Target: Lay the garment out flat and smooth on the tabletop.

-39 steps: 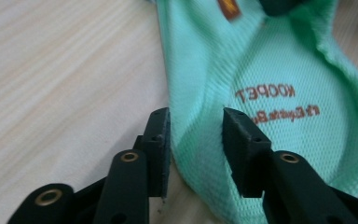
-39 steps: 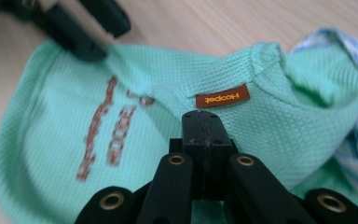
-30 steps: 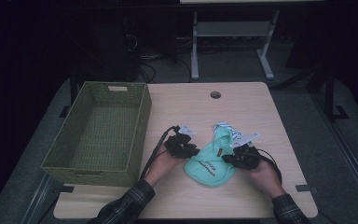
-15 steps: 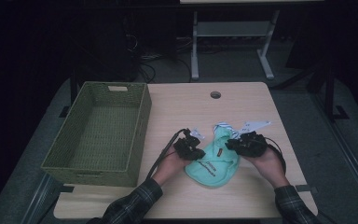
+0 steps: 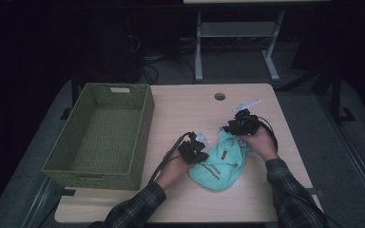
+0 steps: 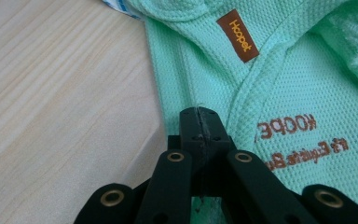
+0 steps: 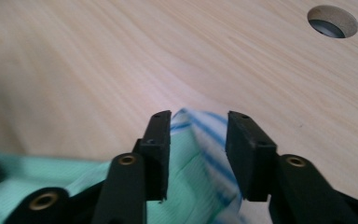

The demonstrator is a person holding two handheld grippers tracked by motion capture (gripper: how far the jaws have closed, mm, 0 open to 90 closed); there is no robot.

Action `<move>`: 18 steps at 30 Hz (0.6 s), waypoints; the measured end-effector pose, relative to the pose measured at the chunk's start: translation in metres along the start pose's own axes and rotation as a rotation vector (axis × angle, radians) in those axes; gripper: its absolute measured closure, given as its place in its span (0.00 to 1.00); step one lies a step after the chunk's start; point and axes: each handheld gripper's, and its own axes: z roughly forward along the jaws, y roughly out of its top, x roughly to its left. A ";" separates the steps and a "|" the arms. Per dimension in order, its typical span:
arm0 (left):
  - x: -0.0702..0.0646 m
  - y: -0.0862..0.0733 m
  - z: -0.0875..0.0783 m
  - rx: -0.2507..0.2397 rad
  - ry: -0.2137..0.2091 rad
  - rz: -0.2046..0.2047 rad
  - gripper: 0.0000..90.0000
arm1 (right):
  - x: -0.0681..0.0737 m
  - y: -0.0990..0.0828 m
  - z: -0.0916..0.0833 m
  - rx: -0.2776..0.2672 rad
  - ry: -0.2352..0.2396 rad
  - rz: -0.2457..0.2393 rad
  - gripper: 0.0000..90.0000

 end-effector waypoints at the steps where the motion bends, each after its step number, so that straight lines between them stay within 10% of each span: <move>1: 0.000 0.000 0.000 -0.005 0.000 -0.006 1.00 | -0.003 0.003 0.006 0.013 -0.005 0.004 0.65; 6: 0.001 0.000 0.001 -0.012 -0.005 -0.007 1.00 | -0.014 0.008 0.025 0.064 0.008 0.039 0.61; 13: 0.001 -0.001 0.001 -0.018 -0.012 -0.017 1.00 | -0.015 0.006 0.030 0.092 0.038 0.039 0.91; 18: 0.002 -0.001 0.001 -0.015 -0.017 -0.024 1.00 | -0.019 0.009 0.018 0.048 -0.007 0.035 0.96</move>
